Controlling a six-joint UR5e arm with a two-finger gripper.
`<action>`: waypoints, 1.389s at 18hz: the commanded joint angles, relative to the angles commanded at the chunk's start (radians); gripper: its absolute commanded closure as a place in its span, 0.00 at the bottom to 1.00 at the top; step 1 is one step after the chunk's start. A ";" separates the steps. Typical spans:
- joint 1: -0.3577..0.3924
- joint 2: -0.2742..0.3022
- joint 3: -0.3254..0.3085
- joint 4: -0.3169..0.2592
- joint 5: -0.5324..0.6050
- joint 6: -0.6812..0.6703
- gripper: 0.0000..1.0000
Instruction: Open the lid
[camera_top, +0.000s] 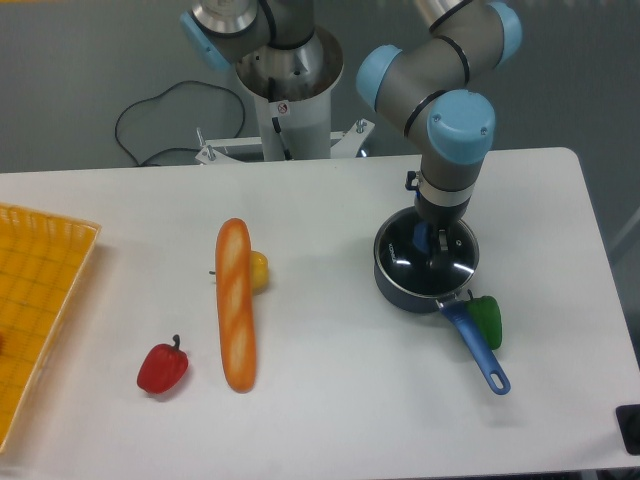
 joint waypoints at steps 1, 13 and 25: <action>0.000 0.000 0.000 0.000 0.002 0.000 0.22; -0.003 -0.003 0.002 -0.006 0.003 -0.011 0.41; -0.011 0.003 0.093 -0.150 0.003 -0.035 0.41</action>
